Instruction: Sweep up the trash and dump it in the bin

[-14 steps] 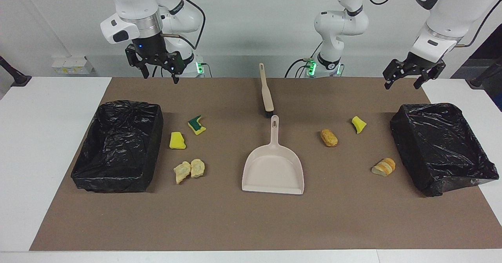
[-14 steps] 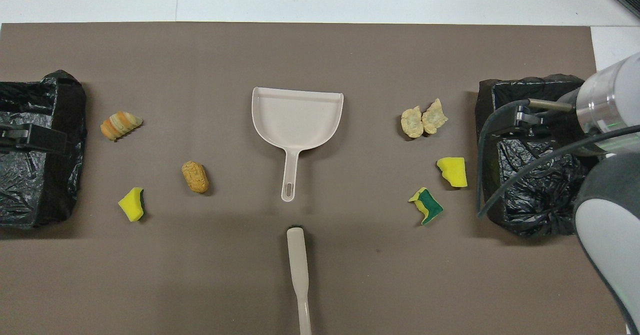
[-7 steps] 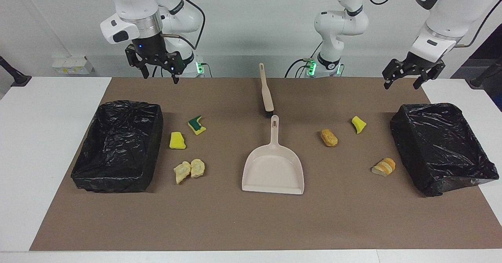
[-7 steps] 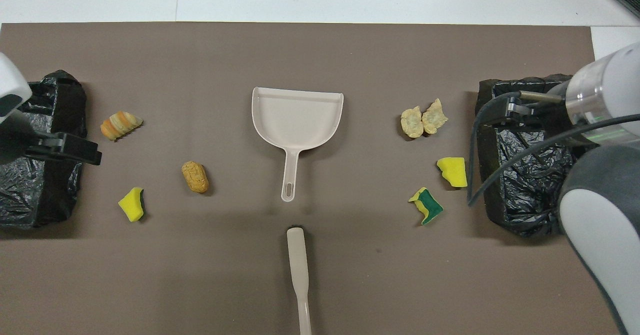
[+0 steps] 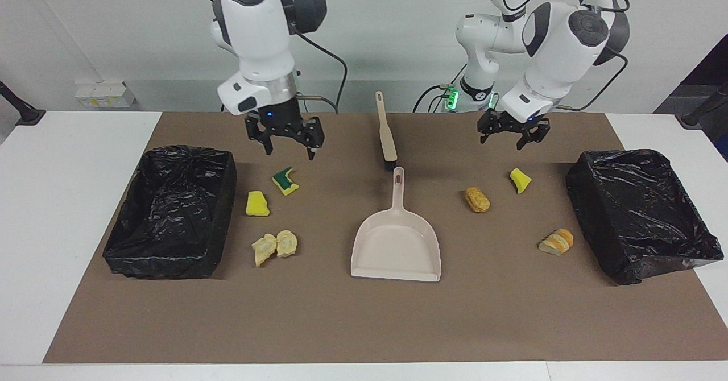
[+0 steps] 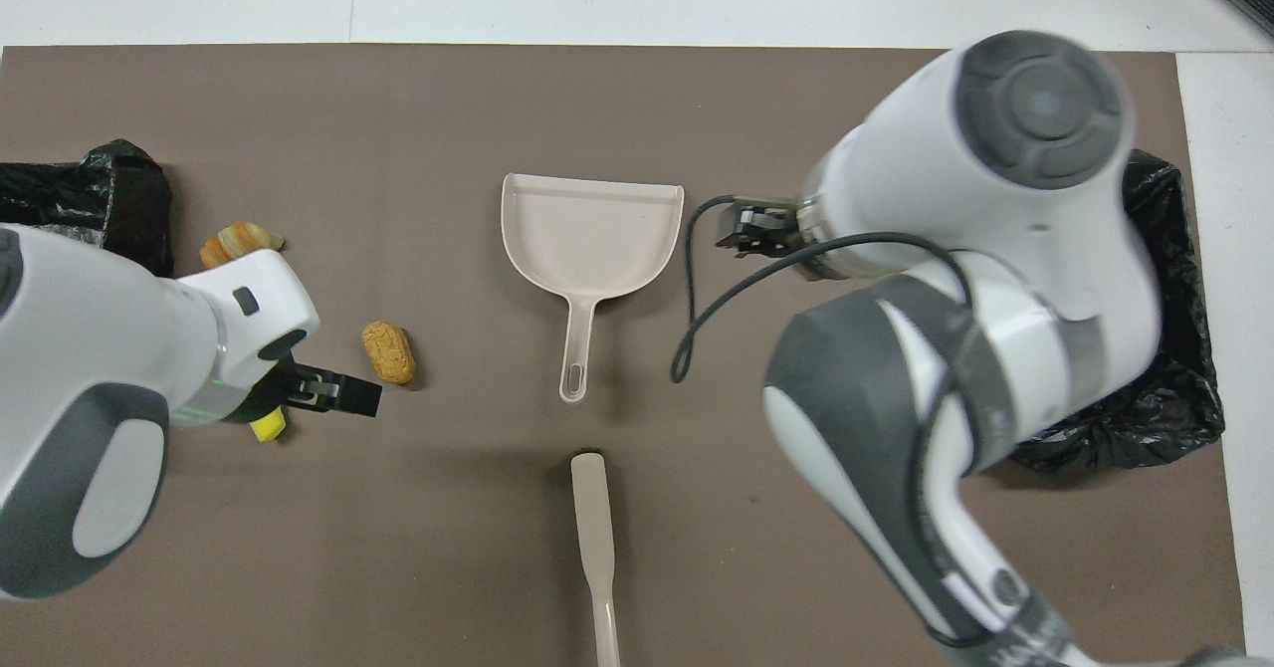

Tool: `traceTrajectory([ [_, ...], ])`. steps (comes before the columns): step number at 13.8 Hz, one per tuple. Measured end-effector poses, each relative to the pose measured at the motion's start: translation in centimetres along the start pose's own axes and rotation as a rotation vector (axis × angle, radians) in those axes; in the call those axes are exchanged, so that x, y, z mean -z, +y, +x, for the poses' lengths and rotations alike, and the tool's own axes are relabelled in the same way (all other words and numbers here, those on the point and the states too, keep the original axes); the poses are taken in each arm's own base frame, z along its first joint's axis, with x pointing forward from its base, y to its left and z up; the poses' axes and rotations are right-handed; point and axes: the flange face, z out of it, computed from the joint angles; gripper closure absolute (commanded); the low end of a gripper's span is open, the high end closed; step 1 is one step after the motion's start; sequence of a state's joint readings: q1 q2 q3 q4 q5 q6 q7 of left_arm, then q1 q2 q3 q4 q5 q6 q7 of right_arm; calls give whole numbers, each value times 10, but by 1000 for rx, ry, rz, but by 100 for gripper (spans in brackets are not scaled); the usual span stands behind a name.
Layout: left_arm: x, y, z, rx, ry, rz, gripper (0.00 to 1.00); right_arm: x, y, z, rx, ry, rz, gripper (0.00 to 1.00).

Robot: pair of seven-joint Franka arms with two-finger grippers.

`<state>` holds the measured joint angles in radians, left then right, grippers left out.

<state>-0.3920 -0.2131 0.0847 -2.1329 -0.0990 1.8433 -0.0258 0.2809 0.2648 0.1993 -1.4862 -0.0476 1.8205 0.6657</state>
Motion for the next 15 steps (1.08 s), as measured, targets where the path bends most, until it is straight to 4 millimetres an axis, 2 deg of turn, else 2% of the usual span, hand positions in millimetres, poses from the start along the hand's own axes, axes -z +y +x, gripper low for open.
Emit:
traceTrajectory([
  [3, -43, 39, -41, -73, -43, 7, 0, -47, -69, -30, -3, 9, -20, 0],
  [8, -103, 74, -104, -160, -32, 55, 0, -107, -139, -72, -21, 15, -25, 0],
  [10, -127, 100, -122, -163, -20, 79, 0, -126, -151, -77, -15, 26, -4, 0],
  [12, -146, 127, -139, -138, 6, 87, 0, -146, -150, -77, -15, 26, 3, 0],
  [15, -155, 168, -161, -64, 61, 100, 0, -175, -142, -84, -11, 0, -26, 0],
])
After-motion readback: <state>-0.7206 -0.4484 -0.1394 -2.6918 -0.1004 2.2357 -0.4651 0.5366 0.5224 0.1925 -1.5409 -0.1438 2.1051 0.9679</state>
